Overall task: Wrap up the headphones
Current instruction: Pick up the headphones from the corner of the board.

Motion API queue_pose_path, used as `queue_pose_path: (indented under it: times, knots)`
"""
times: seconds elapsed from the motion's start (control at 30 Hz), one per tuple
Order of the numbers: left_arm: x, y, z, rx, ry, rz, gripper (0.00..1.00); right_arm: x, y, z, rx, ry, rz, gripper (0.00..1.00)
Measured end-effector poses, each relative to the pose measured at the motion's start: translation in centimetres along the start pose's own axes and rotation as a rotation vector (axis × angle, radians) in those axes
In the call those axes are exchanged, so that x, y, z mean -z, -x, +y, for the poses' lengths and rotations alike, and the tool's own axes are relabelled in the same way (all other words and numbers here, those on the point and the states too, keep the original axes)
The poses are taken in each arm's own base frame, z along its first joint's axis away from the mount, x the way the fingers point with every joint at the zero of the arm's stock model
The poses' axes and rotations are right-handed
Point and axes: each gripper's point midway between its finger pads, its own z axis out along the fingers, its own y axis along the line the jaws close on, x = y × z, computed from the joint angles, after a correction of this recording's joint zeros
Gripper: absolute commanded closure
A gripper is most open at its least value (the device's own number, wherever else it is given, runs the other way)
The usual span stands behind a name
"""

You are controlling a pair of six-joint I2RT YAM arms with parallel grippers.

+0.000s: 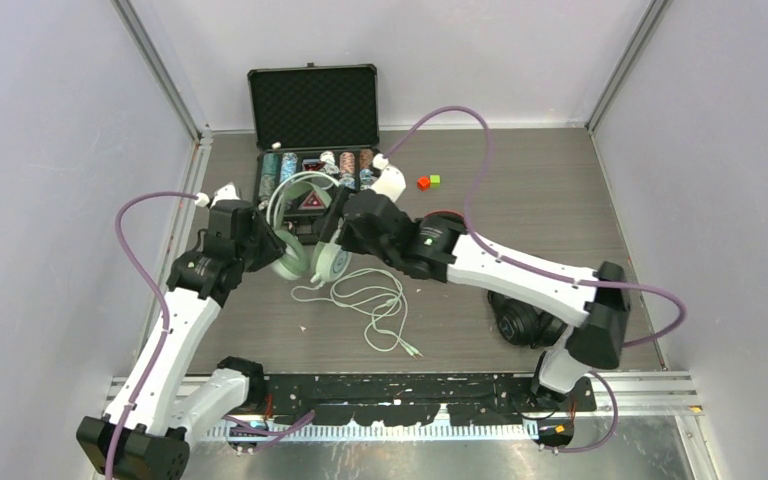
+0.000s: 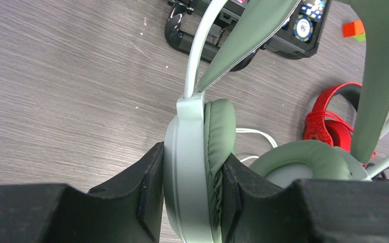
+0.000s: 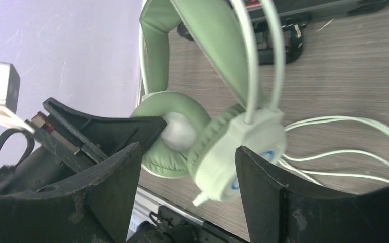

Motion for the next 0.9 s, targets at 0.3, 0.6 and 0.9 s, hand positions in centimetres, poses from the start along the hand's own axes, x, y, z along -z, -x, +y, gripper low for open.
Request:
queue_pose_path:
  times: [0.3, 0.6, 0.9]
  knots:
    - [1.0, -0.4, 0.0, -0.015, -0.025, -0.033, 0.91, -3.5, -3.8, 0.9, -0.082, -0.113, 0.081, 0.27]
    - [0.1, -1.0, 1.4, -0.093, 0.036, -0.032, 0.91, -5.5, -7.0, -0.9, -0.09, -0.299, 0.138, 0.28]
    - [-1.1, -1.1, 2.1, -0.133, 0.089, -0.024, 0.92, -4.7, -6.9, -3.3, -0.136, -0.445, 0.112, 0.26]
